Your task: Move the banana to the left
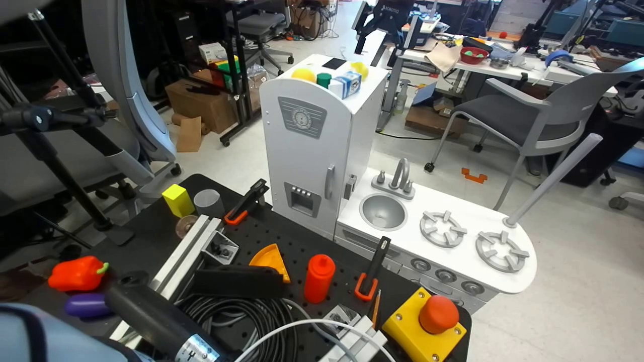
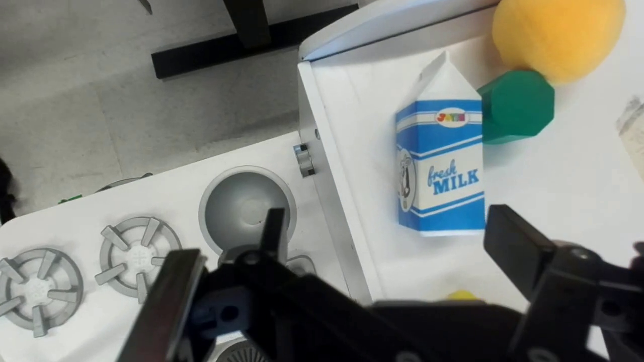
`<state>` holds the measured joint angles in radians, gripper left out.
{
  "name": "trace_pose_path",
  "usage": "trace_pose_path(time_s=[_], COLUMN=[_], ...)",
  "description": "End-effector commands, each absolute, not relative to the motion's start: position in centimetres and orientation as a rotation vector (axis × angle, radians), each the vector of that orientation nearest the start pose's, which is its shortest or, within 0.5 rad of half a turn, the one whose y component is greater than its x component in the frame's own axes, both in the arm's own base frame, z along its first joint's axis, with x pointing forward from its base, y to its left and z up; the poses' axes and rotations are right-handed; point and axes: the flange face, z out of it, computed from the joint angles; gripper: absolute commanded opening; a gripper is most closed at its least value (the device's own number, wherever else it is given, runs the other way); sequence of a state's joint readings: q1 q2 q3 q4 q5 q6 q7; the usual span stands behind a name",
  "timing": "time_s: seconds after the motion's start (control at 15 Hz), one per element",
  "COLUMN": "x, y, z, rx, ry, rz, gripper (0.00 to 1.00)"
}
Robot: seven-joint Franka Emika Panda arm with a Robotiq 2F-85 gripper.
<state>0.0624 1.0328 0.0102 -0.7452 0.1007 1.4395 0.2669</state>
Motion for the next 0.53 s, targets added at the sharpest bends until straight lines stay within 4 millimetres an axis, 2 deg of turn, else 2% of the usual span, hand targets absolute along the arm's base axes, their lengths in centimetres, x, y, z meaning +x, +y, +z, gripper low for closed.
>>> trace_pose_path(time_s=[0.0, 0.47], x=[75.9, 76.7], y=[7.4, 8.9], z=[28.8, 26.3], rx=[-3.011, -3.03], ry=[0.28, 0.241], rz=[0.529, 0.456], gripper=[1.0, 1.0])
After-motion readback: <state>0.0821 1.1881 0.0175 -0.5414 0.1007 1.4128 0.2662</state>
